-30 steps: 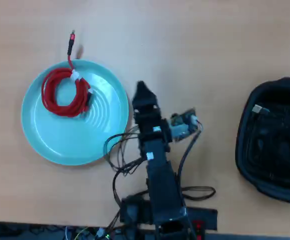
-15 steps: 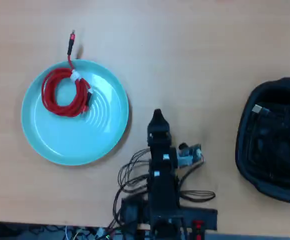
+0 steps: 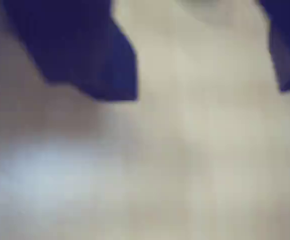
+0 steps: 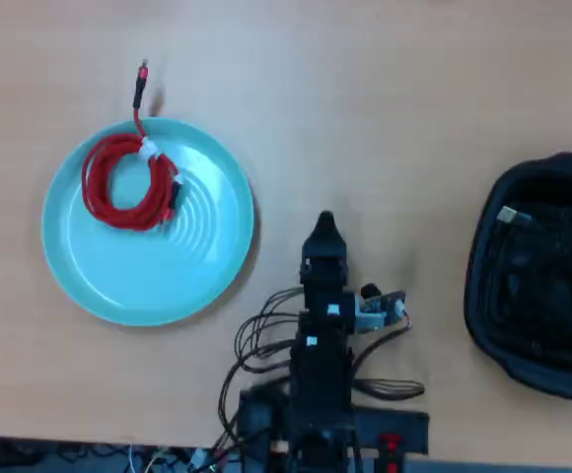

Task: Put a black charging cable in a black bowl and put a red charging cable in a green bowl

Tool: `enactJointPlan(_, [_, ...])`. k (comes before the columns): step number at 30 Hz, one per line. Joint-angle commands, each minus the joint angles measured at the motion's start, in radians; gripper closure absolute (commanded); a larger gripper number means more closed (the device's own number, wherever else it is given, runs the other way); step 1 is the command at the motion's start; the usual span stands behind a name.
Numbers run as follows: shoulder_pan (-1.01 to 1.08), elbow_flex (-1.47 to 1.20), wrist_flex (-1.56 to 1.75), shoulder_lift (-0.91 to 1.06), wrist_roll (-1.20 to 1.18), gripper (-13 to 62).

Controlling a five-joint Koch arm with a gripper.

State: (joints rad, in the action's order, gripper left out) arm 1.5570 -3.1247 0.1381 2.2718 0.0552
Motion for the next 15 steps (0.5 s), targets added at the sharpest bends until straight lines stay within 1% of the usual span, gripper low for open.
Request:
enactJointPlan(1, [0.000,-0.029,-0.069,0.092,0.000,21.4])
enactJointPlan(5, [0.003,-0.029,-0.147,0.092,0.002,21.4])
enactJointPlan(15, [0.002,-0.029,-0.153,0.092,0.000,21.4])
